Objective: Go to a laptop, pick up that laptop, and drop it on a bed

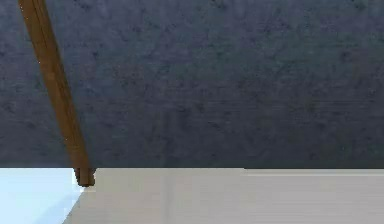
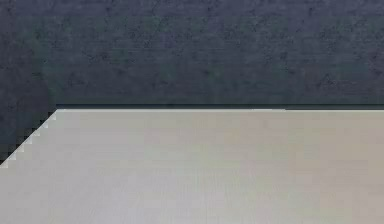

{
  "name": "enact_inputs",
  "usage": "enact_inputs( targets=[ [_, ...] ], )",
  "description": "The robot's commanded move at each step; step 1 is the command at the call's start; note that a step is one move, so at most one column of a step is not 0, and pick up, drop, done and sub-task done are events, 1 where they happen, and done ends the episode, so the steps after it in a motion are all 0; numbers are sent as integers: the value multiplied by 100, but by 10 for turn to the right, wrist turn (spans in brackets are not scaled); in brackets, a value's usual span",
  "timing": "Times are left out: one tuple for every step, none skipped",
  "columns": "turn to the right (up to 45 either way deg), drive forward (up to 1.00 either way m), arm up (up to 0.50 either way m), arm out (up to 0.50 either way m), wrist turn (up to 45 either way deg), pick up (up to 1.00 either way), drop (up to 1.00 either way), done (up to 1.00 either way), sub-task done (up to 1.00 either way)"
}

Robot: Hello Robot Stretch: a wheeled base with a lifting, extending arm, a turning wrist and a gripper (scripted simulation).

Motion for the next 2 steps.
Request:
enact_inputs(
  targets=[
    [240,0,0,0,0,0,0,0,0],
    [0,5,0,0,0,0,0,0,0]
  ],
)
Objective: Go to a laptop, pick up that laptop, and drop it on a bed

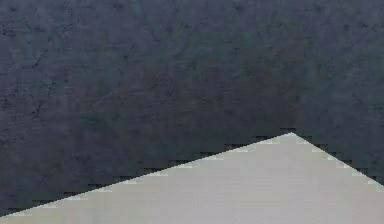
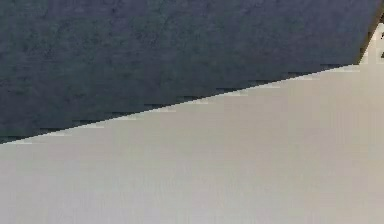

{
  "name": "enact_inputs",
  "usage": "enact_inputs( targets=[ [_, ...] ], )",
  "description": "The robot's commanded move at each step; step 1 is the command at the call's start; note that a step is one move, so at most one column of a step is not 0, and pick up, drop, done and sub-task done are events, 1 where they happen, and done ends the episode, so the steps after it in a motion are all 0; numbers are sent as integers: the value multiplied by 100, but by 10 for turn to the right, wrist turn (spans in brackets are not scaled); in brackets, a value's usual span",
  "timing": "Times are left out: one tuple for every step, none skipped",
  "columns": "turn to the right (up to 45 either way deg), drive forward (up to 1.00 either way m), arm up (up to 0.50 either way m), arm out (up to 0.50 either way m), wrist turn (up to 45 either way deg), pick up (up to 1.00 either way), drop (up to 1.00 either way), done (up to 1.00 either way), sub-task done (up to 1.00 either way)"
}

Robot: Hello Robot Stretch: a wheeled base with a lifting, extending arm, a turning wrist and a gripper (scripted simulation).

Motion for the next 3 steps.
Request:
enact_inputs(
  targets=[
    [450,0,0,0,0,0,0,0,0],
    [420,0,0,0,0,0,0,0,0],
    [0,35,0,0,0,0,0,0,0]
  ],
)
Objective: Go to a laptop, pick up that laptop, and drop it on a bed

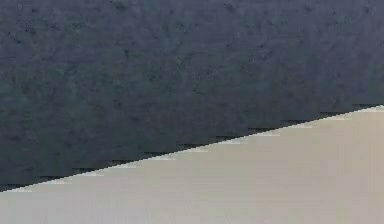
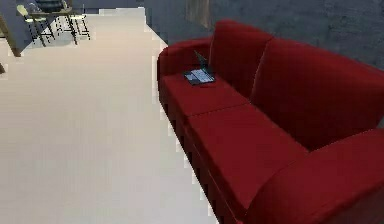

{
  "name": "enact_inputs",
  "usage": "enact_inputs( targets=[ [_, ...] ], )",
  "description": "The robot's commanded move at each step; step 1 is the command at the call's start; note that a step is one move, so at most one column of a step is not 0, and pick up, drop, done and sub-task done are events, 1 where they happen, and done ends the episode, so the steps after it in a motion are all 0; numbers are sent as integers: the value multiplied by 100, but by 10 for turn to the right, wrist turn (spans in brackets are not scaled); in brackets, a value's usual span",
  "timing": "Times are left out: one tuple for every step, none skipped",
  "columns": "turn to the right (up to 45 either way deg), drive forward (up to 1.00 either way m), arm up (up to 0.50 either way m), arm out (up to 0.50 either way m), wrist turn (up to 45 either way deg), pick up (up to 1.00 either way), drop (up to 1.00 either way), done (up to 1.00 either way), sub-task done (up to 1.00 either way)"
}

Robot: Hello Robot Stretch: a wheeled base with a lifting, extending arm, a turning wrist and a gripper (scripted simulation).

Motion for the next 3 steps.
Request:
enact_inputs(
  targets=[
    [450,0,0,0,0,0,0,0,0],
    [210,0,0,0,0,0,0,0,0],
    [0,100,0,0,0,0,0,0,0]
  ],
)
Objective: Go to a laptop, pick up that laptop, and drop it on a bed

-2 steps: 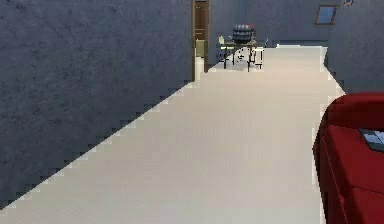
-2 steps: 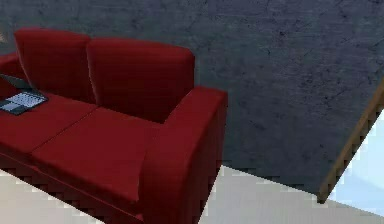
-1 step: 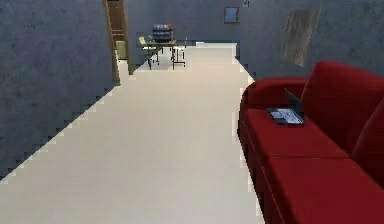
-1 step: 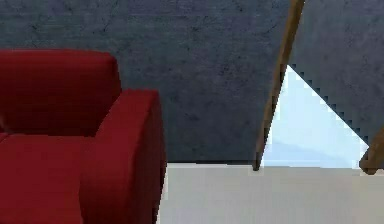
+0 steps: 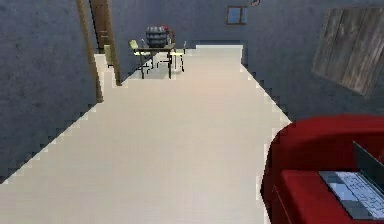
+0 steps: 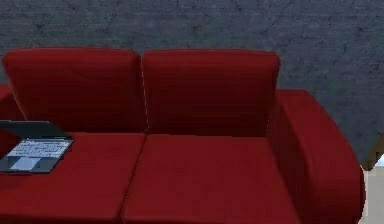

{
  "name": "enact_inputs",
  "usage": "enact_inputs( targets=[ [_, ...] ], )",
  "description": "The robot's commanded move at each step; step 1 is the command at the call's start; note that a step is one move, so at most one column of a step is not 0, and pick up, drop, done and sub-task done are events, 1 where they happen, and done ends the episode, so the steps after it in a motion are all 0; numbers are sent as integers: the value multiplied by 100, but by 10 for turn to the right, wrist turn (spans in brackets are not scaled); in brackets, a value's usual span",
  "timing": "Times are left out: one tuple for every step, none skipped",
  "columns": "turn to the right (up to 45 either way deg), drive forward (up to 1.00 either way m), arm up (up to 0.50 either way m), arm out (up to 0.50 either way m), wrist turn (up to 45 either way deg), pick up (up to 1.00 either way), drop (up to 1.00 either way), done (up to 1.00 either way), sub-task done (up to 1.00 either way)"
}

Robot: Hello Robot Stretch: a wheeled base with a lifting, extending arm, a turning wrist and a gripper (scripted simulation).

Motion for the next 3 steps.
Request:
enact_inputs(
  targets=[
    [30,0,0,0,0,0,0,0,0],
    [0,25,0,0,0,0,0,0,0],
    [-330,0,0,0,0,0,0,0,0]
  ],
)
